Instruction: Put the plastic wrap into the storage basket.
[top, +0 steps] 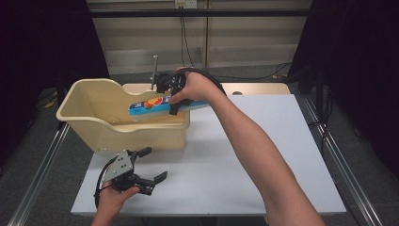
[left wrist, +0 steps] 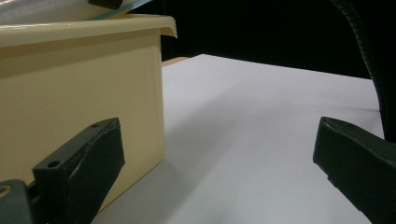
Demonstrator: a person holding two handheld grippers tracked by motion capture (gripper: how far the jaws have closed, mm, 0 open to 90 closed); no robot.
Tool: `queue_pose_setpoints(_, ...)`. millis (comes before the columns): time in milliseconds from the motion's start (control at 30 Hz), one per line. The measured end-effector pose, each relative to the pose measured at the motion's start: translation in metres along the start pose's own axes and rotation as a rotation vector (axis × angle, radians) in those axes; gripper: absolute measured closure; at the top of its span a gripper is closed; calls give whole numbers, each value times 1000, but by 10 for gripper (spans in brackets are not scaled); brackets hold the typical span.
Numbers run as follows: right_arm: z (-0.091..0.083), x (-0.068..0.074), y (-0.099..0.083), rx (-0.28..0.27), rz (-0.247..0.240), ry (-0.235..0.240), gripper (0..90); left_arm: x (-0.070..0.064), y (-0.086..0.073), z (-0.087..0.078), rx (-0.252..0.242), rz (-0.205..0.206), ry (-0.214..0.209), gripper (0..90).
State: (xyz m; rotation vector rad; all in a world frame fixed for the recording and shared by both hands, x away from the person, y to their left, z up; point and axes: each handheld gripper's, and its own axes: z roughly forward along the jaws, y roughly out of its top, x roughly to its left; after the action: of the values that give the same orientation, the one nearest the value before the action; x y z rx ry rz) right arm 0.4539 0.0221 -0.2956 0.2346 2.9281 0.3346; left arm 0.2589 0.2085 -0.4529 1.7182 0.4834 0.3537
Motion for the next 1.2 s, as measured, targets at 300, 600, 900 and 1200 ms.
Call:
queue_pose_setpoints(300, -4, 1, -1, -6, -4, 3, 270, 0, 0, 0, 2, 1, 1, 18)
queue_pose_setpoints(600, -23, 0, 1, -73, 3, -19, 322, 0, 0, 0, 10, 7, 2, 18)
queue_pose_setpoints(900, -34, 1, 0, -75, -1, -54, 292, -1, 0, 0, 8, 3, -3, 18)
queue_pose_setpoints(1200, -42, -10, -18, -97, 57, -72, 217, -2, -1, 0, 9, 2, 0, 18)
